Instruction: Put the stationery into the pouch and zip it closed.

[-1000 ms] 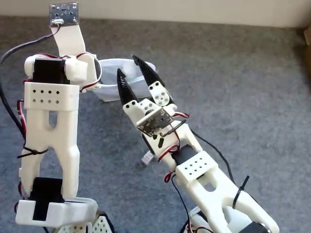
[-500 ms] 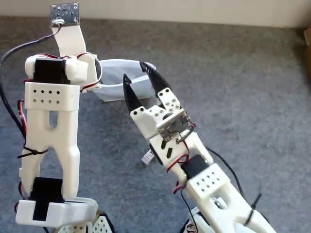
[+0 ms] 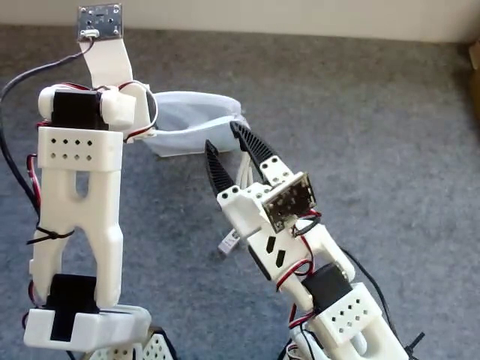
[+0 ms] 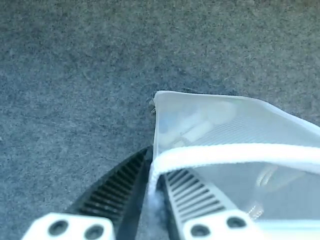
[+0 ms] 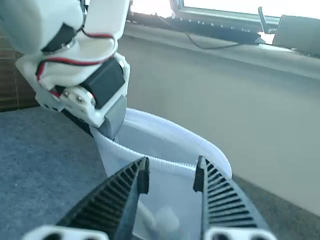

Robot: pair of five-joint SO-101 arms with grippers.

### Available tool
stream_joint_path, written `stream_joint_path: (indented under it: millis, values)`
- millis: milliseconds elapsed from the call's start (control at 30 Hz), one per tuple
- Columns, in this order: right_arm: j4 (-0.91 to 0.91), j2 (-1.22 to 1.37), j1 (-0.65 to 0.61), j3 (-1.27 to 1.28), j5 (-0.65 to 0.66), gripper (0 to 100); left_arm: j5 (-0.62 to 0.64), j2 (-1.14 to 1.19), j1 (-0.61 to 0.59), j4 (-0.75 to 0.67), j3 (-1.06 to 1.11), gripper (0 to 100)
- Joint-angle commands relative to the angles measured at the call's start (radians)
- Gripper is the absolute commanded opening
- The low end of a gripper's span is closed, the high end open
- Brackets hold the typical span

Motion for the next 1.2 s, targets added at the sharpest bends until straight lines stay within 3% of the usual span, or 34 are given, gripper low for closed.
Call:
stream_joint_path:
  millis: [0,433,900,1167]
  values:
    - [0.077,-0.031,-0.001,-0.016,-0.012,14.2,0.005,0.025,-0.015,-0.006,0.024,1]
    - [0.331,-0.031,-0.001,-0.013,-0.028,14.2,0.005,0.024,-0.015,-0.04,0.054,1]
    - [0.664,-0.027,-0.004,-0.007,-0.331,14.2,0.005,0.024,-0.015,-0.041,0.053,1]
    - [0.665,-0.025,-0.004,0.025,-0.451,14.2,0.005,0.024,-0.015,-0.041,0.053,1]
